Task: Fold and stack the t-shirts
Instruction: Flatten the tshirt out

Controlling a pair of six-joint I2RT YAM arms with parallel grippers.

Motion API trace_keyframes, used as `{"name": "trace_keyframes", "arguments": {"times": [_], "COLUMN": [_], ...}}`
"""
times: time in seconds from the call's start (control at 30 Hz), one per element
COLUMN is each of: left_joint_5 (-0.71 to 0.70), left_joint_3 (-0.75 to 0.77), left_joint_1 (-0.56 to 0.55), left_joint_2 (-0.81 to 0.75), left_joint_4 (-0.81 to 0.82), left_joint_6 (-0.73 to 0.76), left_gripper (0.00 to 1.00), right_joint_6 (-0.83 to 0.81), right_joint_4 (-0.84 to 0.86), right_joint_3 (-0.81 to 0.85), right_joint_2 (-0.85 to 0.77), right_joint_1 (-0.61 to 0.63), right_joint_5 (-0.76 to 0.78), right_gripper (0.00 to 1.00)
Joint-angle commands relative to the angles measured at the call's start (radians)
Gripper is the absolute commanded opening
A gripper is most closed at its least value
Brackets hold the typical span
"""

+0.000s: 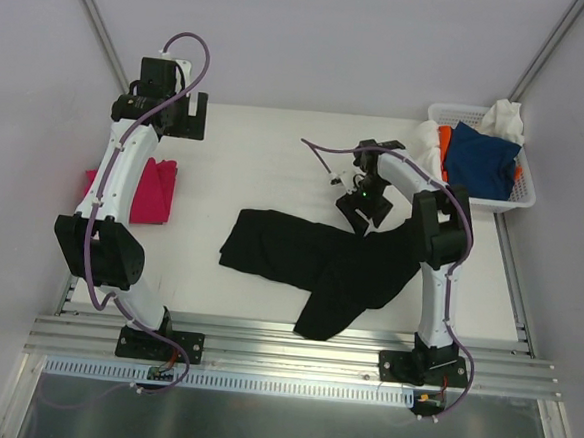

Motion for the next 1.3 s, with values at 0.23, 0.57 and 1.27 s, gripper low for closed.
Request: {"name": "trace_keyframes", "arguments": {"times": [0.23, 0.57, 1.27], "left_joint_5": [0.022, -0.009, 0.003], "left_joint_3": [0.019, -0.01, -0.02], "left_joint_1": [-0.009, -0.01, 0.022], "left_joint_2": [-0.022, -0.06, -0.117], "left_joint_4": [-0.001, 0.002, 0.011], "left_joint_6": [-0.002, -0.005, -0.047], "left_gripper": [0.99, 0.99, 0.99], "right_joint_6": [-0.038, -0.038, 0.074], "right_joint_4": [-0.007, 0.013, -0.072], "right_joint_3": [-0.114, 0.025, 0.138], "right_joint_2": [-0.094, -0.16, -0.553], "right_joint_1": [0.002, 0.045, 0.128], "right_joint_5": [0.089, 0.247, 0.267], "right_gripper": [0.59, 0.12, 0.02]}}
